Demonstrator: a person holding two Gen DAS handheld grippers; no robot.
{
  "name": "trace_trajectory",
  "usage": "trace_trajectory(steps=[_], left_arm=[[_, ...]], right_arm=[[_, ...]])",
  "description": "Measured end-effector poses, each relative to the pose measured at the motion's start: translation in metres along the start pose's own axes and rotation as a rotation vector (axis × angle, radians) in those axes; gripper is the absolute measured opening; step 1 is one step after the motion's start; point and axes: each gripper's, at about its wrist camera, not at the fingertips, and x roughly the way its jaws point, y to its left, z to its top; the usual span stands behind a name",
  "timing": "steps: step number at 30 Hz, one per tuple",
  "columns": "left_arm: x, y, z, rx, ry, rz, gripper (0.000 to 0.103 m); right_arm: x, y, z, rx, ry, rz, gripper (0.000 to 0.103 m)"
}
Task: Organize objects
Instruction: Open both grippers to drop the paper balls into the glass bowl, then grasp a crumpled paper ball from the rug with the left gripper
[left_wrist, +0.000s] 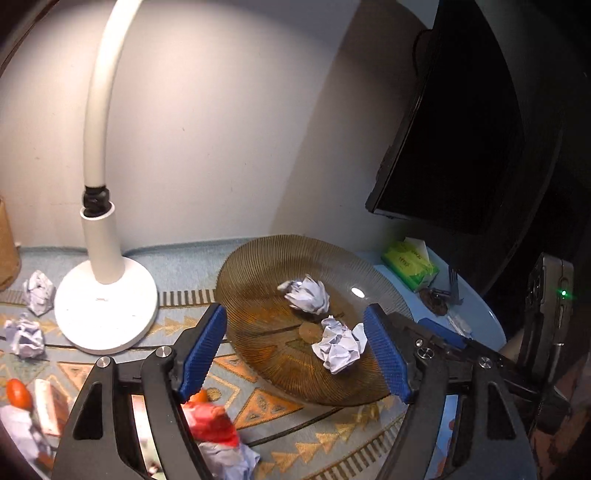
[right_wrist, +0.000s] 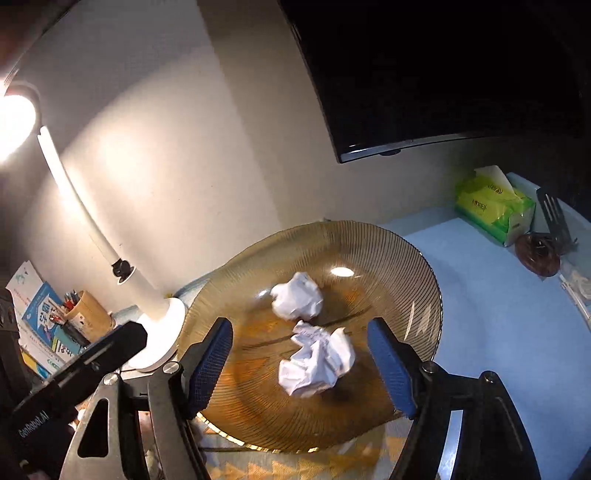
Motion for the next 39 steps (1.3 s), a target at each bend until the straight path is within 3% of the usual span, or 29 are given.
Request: trace_trajectory(steps=[4, 6, 8, 13, 15, 17, 22, 28, 36, 39], left_arm=[[-0.064, 0.001, -0.004, 0.041, -0.057, 0.047, 0.075], [-0.097, 0.008, -0.01, 0.044, -0.079, 0.071, 0.081], [-0.129, 0.02, -0.018, 0.03, -0.099, 0.092, 0.089], [-0.197, 0.063, -0.05, 0.002, -0.135, 0.19, 0.091], [-0.213, 0.086, -0.066, -0.024, -0.144, 0.26, 0.098], [-0.227, 0.112, -0.085, -0.056, -0.149, 0.311, 0.098], [-0.231, 0.173, -0.129, -0.15, -0.099, 0.399, 0.098], [-0.212, 0.217, -0.164, -0.204, -0.065, 0.43, 0.098], [-0.213, 0.234, -0.176, -0.27, -0.085, 0.317, 0.098], [-0.211, 0.231, -0.176, -0.259, -0.068, 0.319, 0.098]], right_arm=[[-0.026, 0.021, -0.014, 0.004, 0.044, 0.083, 0.074], [-0.037, 0.036, -0.023, 0.001, 0.068, 0.136, 0.074], [-0.047, 0.054, -0.034, -0.013, 0.078, 0.183, 0.074], [-0.061, 0.103, -0.067, -0.088, 0.09, 0.253, 0.074], [-0.062, 0.12, -0.086, -0.107, 0.082, 0.276, 0.085], [-0.06, 0.132, -0.107, -0.131, 0.058, 0.284, 0.09], [-0.04, 0.153, -0.153, -0.213, 0.1, 0.259, 0.09], [-0.016, 0.155, -0.177, -0.234, 0.133, 0.18, 0.09], [-0.002, 0.144, -0.176, -0.198, 0.195, 0.184, 0.091], [0.0, 0.139, -0.175, -0.167, 0.206, 0.194, 0.091]])
